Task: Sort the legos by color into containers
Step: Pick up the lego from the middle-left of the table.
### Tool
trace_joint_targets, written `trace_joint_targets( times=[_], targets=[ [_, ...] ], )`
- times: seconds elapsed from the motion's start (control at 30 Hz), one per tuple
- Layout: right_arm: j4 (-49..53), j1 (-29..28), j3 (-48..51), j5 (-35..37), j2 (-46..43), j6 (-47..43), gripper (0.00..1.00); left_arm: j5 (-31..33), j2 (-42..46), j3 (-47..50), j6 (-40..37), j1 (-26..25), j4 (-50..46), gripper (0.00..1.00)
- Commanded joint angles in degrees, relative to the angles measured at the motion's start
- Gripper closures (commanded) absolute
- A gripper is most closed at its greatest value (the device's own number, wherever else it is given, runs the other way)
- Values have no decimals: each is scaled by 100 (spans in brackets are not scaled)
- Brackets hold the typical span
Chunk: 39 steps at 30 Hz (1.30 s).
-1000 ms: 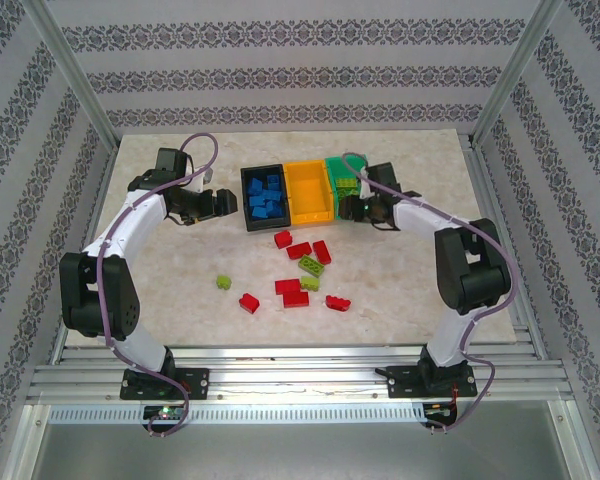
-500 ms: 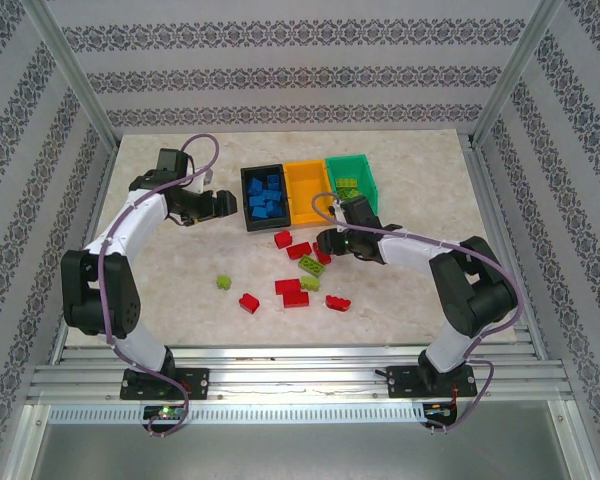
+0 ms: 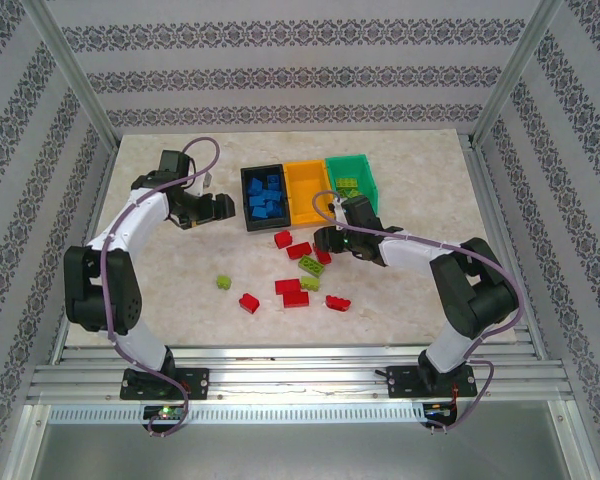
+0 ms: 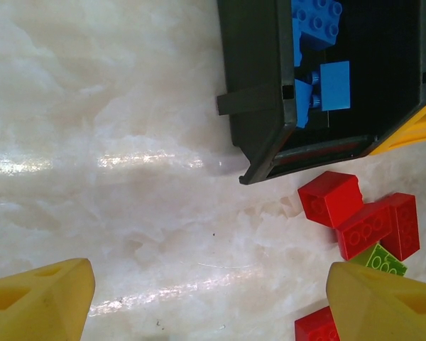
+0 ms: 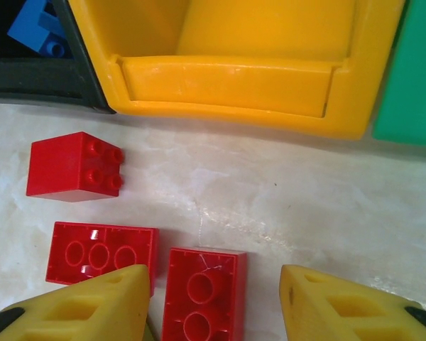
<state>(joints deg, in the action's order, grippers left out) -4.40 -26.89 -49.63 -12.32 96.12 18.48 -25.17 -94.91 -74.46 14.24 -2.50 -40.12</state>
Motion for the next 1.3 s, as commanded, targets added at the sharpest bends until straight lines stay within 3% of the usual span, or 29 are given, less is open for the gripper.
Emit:
trace_joint_targets(
  times=[0.0, 0.33, 0.53, 0.7, 0.8, 0.87, 1.07, 1.27],
  targets=[
    [-183, -35, 59, -190, -127, 160, 48, 106, 372, 244, 123, 66, -357, 15],
    [-271, -18, 110, -415, -127, 345, 47, 133, 1295, 1768, 715, -132, -239, 16],
    [-333, 58, 124, -573, -84, 453, 47, 343, 1366, 2298, 1256, -705, -3, 20],
    [-563, 157, 316, -657, -238, 636, 47, 921, 1228, 2477, 1435, -1212, -120, 20],
    [-580, 191, 390, -627, -343, 641, 46, 1192, 1067, 2530, 1388, -1325, -162, 25],
    [-592, 202, 393, -622, -342, 656, 46, 1244, 1005, 2548, 1384, -1375, -99, 34],
    [-614, 214, 379, -658, -260, 672, 46, 1365, 689, 2500, 1332, -1524, 107, 36],
    [-621, 229, 401, -667, -284, 683, 46, 1436, 507, 2449, 1253, -1650, 232, 53]
  ],
)
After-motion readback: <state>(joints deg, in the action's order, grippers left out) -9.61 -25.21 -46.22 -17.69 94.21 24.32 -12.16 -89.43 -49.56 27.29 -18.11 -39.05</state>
